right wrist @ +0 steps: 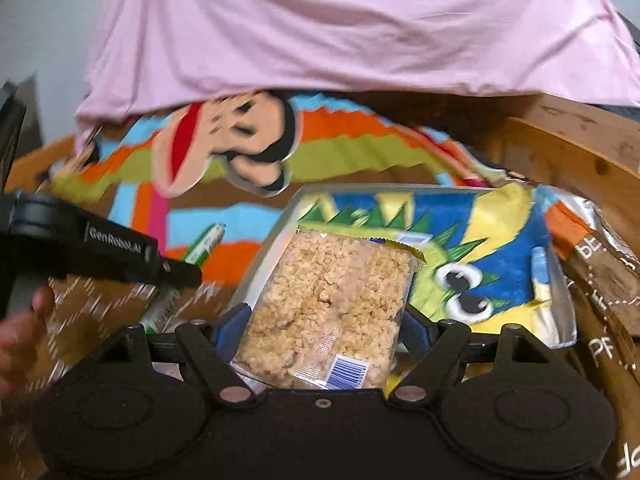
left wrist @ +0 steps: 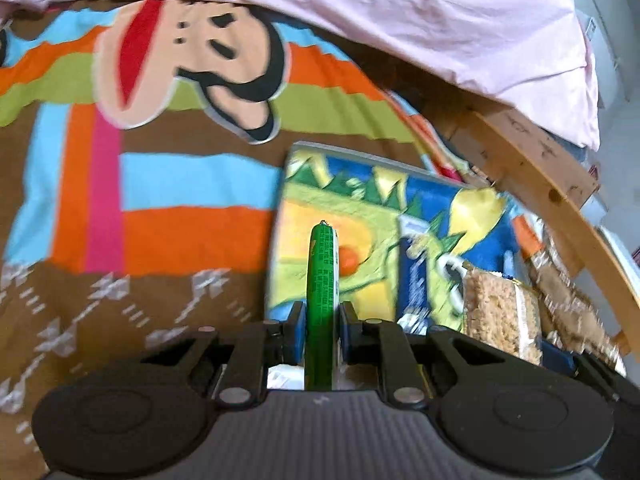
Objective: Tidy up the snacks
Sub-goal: 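Carry the green stick into the tray with the left tool while the right tool carries the puffed-rice bar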
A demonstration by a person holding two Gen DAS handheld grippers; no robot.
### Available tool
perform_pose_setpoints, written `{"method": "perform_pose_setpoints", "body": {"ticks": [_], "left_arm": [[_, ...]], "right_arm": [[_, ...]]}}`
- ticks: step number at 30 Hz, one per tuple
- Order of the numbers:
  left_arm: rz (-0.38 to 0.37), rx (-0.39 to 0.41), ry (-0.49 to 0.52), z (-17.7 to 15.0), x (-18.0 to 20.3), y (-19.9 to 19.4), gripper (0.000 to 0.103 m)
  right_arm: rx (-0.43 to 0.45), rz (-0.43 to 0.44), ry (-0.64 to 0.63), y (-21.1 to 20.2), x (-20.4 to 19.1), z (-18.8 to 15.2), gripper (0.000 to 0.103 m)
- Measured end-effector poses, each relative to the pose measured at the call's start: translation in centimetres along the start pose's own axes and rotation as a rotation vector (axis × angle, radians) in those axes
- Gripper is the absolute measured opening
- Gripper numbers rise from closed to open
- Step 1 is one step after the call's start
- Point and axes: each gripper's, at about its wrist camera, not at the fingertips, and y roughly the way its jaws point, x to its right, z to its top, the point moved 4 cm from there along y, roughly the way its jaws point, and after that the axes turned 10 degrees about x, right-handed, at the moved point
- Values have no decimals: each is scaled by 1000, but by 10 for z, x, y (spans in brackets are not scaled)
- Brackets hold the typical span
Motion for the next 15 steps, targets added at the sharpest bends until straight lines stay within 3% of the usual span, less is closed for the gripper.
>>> {"method": "perform_pose_setpoints", "body": {"ticks": [6, 15], "left_arm": [[-26, 2, 30, 15, 36, 56, 19], [-27, -17, 77, 14, 65, 118, 19]], "right_arm": [[47, -68, 18, 32, 45, 10, 79], [24, -92, 22, 70, 90, 2, 79]]}}
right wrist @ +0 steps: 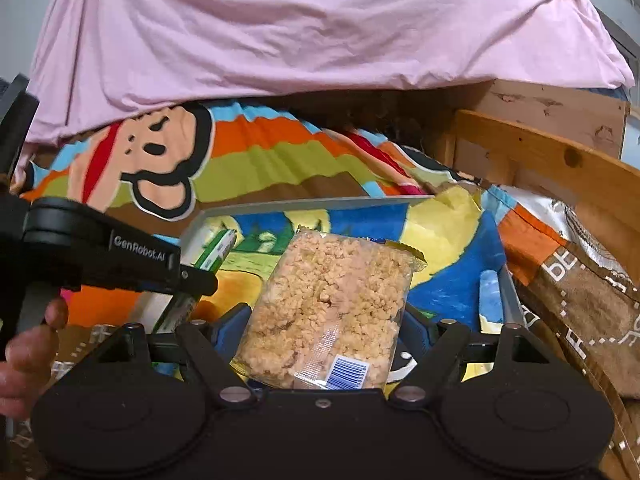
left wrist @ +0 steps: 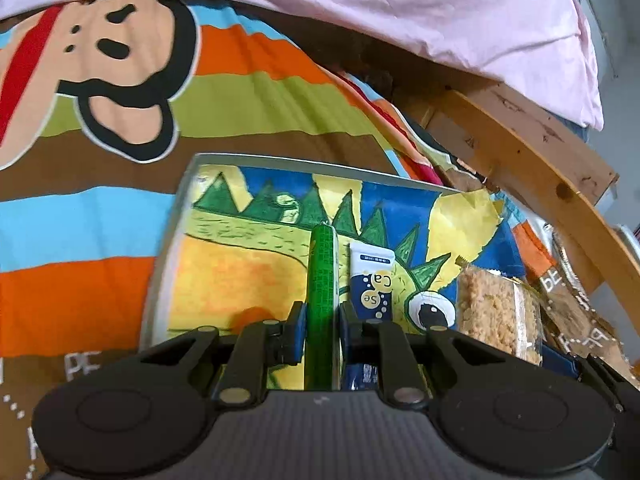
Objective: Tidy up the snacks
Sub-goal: 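Carry the green stick into the tray with the left tool while the right tool carries the puffed-rice bar, then open the left tool to release the green stick while the right tool releases the puffed-rice bar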
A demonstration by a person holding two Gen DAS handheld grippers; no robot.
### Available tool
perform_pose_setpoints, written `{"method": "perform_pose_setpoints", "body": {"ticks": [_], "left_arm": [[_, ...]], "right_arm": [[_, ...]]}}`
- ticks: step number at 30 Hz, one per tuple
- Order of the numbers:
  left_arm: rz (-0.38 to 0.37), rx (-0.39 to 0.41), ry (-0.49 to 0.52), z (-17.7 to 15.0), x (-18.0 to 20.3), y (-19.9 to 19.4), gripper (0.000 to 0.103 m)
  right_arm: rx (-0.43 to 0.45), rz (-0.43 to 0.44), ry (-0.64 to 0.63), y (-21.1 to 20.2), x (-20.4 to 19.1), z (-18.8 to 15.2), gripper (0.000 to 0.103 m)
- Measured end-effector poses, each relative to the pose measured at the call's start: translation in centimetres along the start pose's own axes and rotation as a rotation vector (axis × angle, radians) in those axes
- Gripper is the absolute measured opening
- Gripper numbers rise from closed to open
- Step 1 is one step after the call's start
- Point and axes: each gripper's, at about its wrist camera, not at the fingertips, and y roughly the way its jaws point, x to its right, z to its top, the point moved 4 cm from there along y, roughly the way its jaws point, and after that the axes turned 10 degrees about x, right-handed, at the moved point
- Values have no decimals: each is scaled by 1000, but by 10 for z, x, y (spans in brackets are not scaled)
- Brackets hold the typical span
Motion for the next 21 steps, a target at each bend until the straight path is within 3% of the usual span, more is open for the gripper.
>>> {"method": "perform_pose_setpoints", "body": {"ticks": [8, 21], "left_arm": [[21, -49, 12, -18, 9, 28, 19], [47, -62, 53, -33, 15, 33, 19]], "right_arm": [[-30, -43, 28, 22, 24, -16, 79], [-65, -61, 40, 40, 31, -32, 79]]}}
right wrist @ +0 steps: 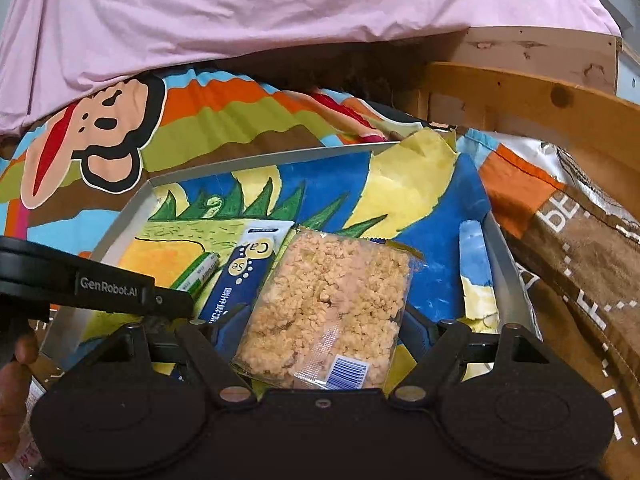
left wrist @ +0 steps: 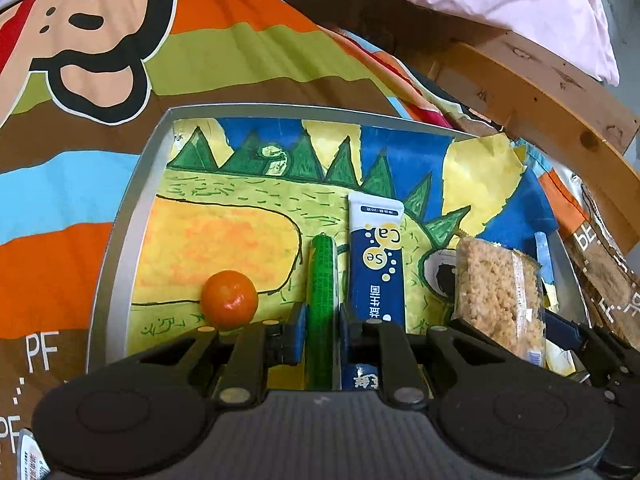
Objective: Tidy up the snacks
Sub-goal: 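Open the left tool to release the green stick while the right tool releases the puffed-rice bar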
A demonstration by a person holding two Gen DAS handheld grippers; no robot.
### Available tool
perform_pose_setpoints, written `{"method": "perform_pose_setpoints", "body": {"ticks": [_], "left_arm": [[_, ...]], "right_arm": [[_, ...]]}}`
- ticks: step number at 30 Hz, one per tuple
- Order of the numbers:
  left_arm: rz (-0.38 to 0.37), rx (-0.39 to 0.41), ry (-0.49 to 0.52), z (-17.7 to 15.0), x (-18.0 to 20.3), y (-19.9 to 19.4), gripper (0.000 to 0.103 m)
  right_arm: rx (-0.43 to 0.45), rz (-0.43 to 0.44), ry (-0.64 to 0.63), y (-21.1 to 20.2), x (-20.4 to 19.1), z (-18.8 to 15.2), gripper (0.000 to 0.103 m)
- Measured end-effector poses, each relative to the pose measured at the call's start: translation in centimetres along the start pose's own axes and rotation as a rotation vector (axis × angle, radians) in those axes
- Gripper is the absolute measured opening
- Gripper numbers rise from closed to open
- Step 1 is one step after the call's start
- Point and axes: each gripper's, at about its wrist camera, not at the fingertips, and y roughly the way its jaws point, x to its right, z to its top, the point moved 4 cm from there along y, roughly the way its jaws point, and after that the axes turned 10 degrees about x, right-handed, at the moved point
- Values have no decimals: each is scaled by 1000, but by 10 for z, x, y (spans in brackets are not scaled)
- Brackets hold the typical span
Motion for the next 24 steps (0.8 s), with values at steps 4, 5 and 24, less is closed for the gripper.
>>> {"method": "perform_pose_setpoints", "body": {"ticks": [4, 5, 24], "left_arm": [[5, 0, 5, 0, 2, 0, 19], [6, -5, 7, 0, 3, 0, 20], [28, 129, 6, 18, 5, -78, 76]], "right_arm": [[-1, 0, 12, 1, 1, -1, 80], [-2, 2, 11, 1, 1, -1, 80], [98, -15, 57, -69, 18, 31, 102]]}}
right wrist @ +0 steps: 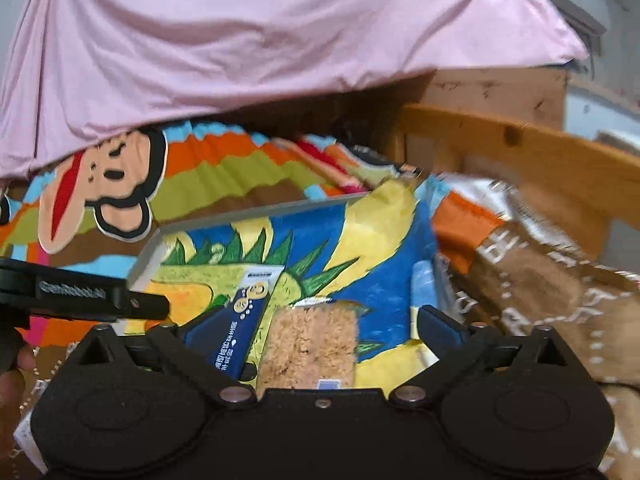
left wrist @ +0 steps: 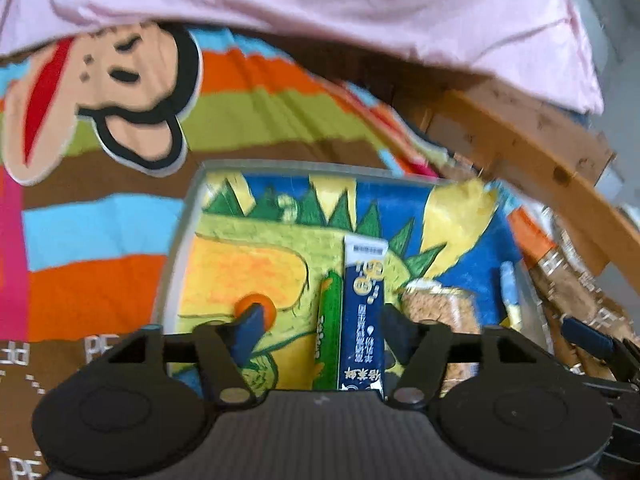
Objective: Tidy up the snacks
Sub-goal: 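Open the left tool to release the green stick while the right tool releases the puffed-rice bar, then withdraw both tools up and away from the tray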
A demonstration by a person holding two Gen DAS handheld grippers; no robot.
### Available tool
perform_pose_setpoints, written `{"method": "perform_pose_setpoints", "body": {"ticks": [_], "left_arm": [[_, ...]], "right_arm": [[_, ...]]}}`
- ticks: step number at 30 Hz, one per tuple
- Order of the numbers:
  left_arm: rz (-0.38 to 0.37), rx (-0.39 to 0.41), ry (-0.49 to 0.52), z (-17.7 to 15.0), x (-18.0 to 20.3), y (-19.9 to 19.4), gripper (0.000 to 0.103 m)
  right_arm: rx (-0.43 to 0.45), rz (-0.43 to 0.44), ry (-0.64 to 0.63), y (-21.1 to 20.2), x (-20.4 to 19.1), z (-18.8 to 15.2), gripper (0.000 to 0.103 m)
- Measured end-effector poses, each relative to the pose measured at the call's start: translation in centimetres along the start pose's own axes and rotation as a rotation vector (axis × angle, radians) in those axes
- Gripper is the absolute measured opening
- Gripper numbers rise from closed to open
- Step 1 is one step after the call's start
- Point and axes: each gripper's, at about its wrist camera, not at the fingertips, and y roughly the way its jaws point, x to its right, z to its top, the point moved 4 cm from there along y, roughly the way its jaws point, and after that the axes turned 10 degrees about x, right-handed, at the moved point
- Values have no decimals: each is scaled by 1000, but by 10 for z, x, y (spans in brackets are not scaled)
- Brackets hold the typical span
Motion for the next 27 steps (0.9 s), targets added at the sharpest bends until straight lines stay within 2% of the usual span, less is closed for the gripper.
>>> {"method": "perform_pose_setpoints", "body": {"ticks": [3, 7, 12, 19, 27], "left_arm": [[-1, 69, 5, 7, 0, -31, 89], [0, 134, 21, 13, 3, -73, 100], [13, 182, 42, 10, 6, -118, 103], [15, 191, 50, -10, 5, -163, 103], [35, 161, 50, -42, -1, -203, 103]], "right_arm": [[29, -6, -2, -27, 2, 9, 102], [81, -16, 34, -64, 5, 23, 102], [149, -33, 50, -113, 1, 35, 102], [205, -55, 79, -180, -7, 33, 102], [161, -87, 50, -230, -22, 2, 102]]}}
